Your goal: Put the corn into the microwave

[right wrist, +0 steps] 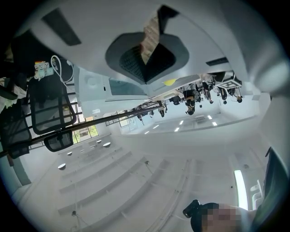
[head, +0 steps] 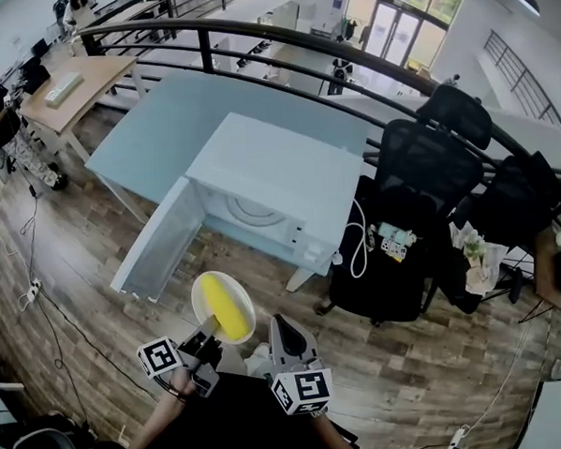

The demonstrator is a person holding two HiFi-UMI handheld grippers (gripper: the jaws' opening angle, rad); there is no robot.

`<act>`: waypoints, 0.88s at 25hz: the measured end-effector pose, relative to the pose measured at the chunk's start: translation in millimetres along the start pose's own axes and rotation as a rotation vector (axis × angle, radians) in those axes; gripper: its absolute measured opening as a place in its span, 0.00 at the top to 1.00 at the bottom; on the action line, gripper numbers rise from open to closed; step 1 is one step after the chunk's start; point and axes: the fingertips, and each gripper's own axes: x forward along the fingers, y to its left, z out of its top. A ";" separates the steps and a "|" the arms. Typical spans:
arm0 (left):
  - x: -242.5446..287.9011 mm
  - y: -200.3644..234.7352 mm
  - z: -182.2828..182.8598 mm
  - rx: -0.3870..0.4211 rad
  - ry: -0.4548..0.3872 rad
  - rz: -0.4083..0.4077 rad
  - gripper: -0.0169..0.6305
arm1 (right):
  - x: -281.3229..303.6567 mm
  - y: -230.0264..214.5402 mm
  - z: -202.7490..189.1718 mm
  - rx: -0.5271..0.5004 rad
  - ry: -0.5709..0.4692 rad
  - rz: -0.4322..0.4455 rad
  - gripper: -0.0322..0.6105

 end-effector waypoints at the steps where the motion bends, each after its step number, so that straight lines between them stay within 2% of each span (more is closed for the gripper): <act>1: 1.7 0.1 0.4 -0.004 -0.003 0.000 0.92 | 0.1 -1.6 -0.3 0.001 0.001 0.002 0.94; 14: 35.3 11.9 20.5 -0.002 -0.022 0.024 0.92 | 12.5 -26.1 -4.0 -0.001 0.026 -0.013 0.94; 19: 54.9 18.9 27.3 -0.025 -0.018 0.019 0.92 | 25.2 -32.6 1.2 -0.019 0.028 -0.014 0.94; 22: 70.6 25.3 34.9 -0.013 -0.002 0.026 0.92 | 37.4 -36.8 9.1 -0.028 0.027 -0.015 0.94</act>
